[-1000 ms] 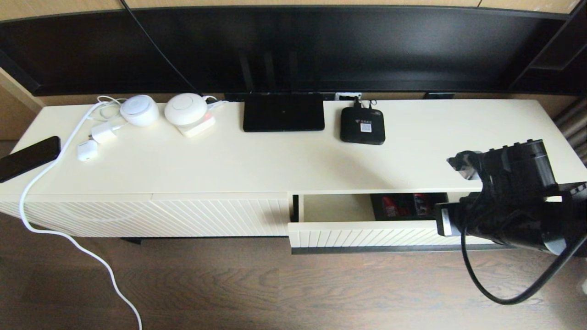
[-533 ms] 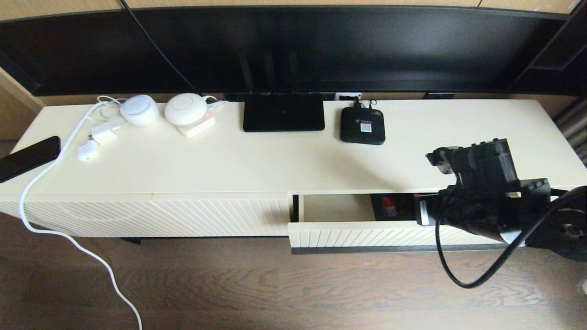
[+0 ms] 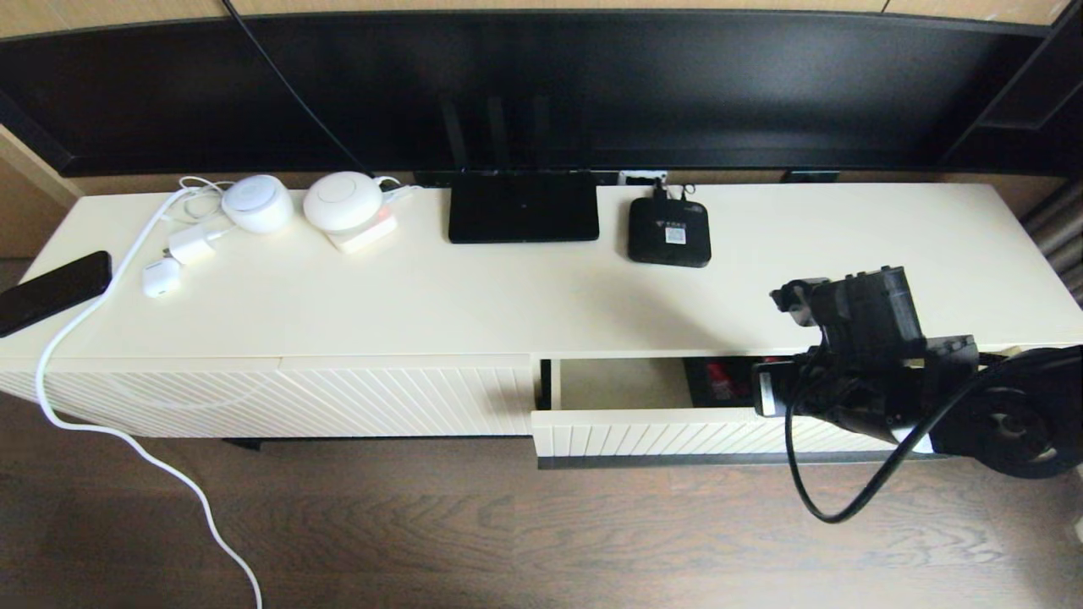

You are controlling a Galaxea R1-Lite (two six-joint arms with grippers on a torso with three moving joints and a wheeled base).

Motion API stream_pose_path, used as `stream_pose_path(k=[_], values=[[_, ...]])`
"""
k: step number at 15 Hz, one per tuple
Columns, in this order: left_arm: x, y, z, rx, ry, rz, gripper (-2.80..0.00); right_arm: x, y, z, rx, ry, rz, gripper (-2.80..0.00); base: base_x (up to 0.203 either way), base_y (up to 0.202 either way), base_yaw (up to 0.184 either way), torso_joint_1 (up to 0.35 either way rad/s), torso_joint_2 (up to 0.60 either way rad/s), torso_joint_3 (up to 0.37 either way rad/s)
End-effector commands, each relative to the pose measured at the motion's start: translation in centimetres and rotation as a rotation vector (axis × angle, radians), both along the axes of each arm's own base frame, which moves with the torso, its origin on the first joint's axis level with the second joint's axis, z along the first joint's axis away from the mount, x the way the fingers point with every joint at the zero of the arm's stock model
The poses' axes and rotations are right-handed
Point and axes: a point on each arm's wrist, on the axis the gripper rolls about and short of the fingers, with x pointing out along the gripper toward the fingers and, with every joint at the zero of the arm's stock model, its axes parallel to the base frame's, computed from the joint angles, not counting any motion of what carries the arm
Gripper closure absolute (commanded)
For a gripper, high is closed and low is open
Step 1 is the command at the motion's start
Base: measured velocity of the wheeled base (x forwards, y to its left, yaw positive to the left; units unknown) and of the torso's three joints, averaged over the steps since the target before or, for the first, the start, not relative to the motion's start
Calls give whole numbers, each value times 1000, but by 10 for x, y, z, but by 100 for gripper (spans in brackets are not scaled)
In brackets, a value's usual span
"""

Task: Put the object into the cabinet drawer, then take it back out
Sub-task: Open the drawer

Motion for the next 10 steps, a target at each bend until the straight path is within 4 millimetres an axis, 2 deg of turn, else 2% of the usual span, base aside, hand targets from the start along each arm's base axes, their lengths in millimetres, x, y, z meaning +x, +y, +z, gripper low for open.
stream_pose_path(k=[1, 7, 10], values=[[0, 0, 0, 0, 1, 0, 0, 3, 1, -1, 2, -5, -4, 0, 0, 0, 0, 0, 0, 0], [0, 0, 0, 0, 1, 0, 0, 2, -1, -5, -20, 11, -25, 0, 0, 0, 0, 0, 0, 0], [0, 0, 0, 0, 2, 0, 0, -4, -4, -9, -28, 80, -66, 0, 0, 0, 0, 0, 0, 0]])
